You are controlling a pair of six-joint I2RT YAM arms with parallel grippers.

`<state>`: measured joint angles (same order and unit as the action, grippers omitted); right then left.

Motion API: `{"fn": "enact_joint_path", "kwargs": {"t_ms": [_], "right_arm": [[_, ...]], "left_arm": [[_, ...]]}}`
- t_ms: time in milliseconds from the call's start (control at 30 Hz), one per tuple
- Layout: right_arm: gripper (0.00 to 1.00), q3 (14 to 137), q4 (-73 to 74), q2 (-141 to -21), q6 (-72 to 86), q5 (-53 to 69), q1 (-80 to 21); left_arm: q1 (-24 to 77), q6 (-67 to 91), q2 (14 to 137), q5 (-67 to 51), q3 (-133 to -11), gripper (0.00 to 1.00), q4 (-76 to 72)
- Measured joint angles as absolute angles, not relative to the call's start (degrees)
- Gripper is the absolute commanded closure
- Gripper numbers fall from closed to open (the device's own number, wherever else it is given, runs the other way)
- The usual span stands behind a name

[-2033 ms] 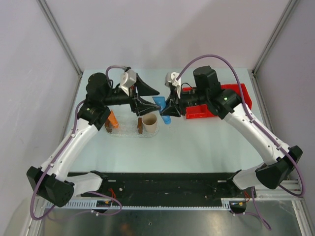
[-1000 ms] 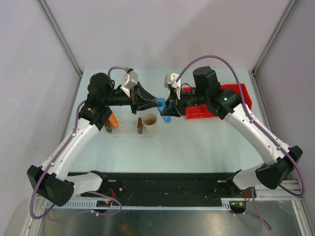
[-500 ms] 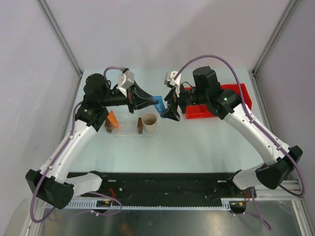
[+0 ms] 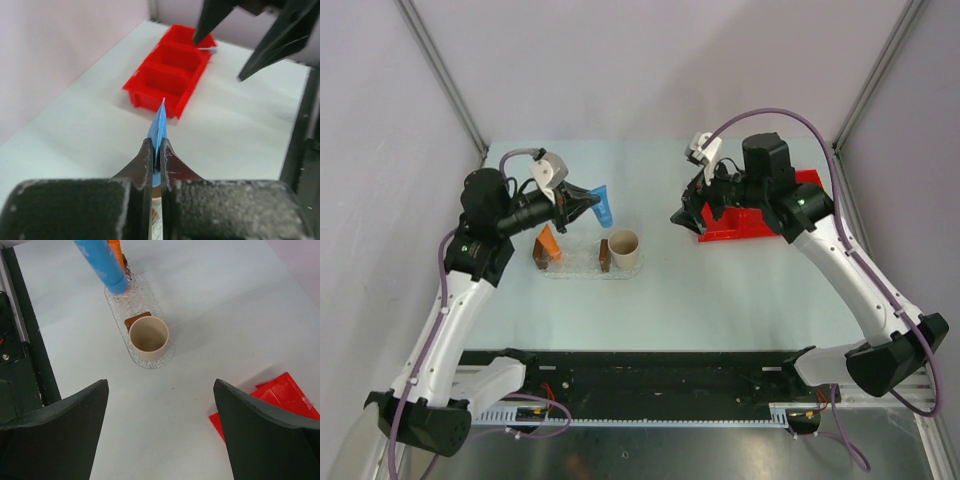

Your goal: Prepare toiletry sets of a toothbrush and toothpaste on the tray

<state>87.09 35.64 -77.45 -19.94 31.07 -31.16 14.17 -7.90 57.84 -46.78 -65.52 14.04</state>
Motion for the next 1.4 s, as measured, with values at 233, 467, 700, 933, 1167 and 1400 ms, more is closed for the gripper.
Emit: {"fn": "enact_joint_path", "kwargs": {"t_ms": [233,467,700,933,1167,1400], "right_arm": [[0.10,84.31,34.81,-75.53,-18.98,31.09,-29.12],[0.10,83.26,34.20,-75.53,-17.89,31.66,-28.08],[0.11,83.26,33.26,-76.14,-17.52,32.34,-27.88],[0.11,83.26,33.12,-77.25,-17.41,32.42,-27.46],[0.11,83.26,32.71,-78.24,-17.39,32.93,-27.11],[0.11,83.26,32.64,-78.59,-17.39,33.21,-26.96]], "left_arm": [[13.28,-9.28,55.27,-33.52,-61.76,1.00,15.51],[13.04,-7.79,50.48,-21.37,-51.18,1.00,12.51],[12.93,-5.43,47.81,-13.93,-43.99,1.00,7.73],[12.49,-3.27,46.35,-8.91,-39.00,1.00,2.92],[11.62,-0.54,45.54,-7.53,-35.68,1.00,-0.10],[11.35,0.62,45.10,-7.60,-35.16,1.00,-2.76]]}}
